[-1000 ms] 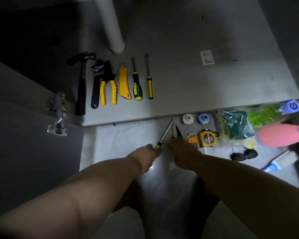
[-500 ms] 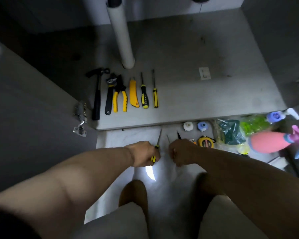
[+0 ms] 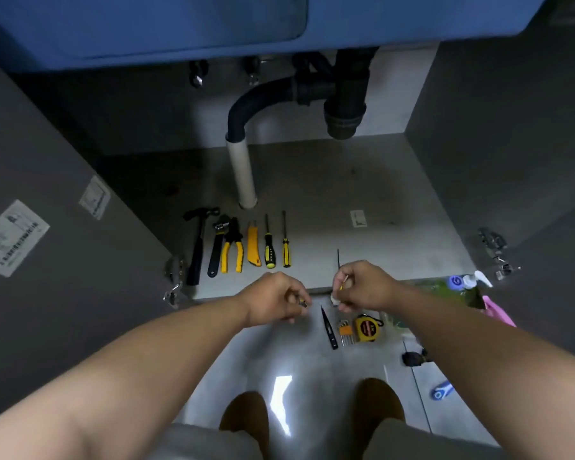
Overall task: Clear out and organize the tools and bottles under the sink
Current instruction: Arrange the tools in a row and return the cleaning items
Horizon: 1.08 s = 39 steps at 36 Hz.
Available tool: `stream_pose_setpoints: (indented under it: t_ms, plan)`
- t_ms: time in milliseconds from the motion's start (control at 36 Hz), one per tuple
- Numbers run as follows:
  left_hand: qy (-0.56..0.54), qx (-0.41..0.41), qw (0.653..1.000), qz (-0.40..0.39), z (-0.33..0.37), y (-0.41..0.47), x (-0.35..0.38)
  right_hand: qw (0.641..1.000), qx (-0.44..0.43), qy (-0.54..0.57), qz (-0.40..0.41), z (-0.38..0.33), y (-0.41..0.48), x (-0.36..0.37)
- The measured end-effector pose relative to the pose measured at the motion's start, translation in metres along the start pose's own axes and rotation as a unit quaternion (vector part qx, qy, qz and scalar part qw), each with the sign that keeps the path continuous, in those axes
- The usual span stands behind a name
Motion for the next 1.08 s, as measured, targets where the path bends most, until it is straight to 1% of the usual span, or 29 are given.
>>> stream_pose_setpoints:
  t_ms: [56,139,194,250,333,417,500,639,750,944,1028,1083]
  plan:
    - [-0.045,0.012,0.998,0.041,0.020,0.014,-0.032,0.997,-0.033,-0.002,0.076,-0.029,0.002,-0.039]
    - [-0.127,0.036,0.987,0.090,0.028,0.016,-0.047,0.992,-0.044,0.014,0.116,-0.033,0.002,-0.047]
    - [-0.135,0.056,0.979,0.140,0.030,0.017,-0.053,0.988,-0.048,0.005,0.150,-0.029,0.003,-0.048]
    - [-0.105,0.061,0.976,0.183,0.029,0.019,-0.056,0.984,-0.045,-0.009,0.175,-0.028,0.003,-0.049]
    - [0.023,0.051,0.975,0.217,0.028,0.024,-0.057,0.978,-0.046,-0.047,0.198,-0.033,0.005,-0.046]
    - [0.148,0.053,0.966,0.204,0.028,0.036,-0.055,0.975,-0.055,-0.077,0.200,-0.042,0.014,-0.041]
    - [0.201,0.042,0.961,0.184,0.027,0.054,-0.057,0.974,-0.068,-0.121,0.179,-0.051,0.029,-0.038]
    - [0.221,0.005,0.964,0.149,0.017,0.080,-0.054,0.968,-0.070,-0.184,0.155,-0.061,0.054,-0.030]
    - [0.221,-0.031,0.963,0.151,0.003,0.097,-0.051,0.960,-0.066,-0.229,0.146,-0.065,0.072,-0.028]
    - [0.225,-0.066,0.958,0.162,-0.018,0.121,-0.044,0.962,-0.049,-0.225,0.146,-0.057,0.097,-0.020]
    - [0.229,-0.085,0.960,0.138,-0.030,0.123,-0.036,0.960,-0.049,-0.232,0.149,-0.050,0.102,-0.017]
    - [0.251,-0.080,0.957,0.118,-0.033,0.121,-0.028,0.960,-0.051,-0.229,0.152,-0.047,0.104,-0.015]
Point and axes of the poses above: each hand's wrist, its own y-axis towards the middle knuckle, its own x-axis out of the palm, z = x × y, the point moved 7 cm from there along y, towards the middle knuckle, and after that the axes turned 10 degrees about x, right-handed, at the moved point
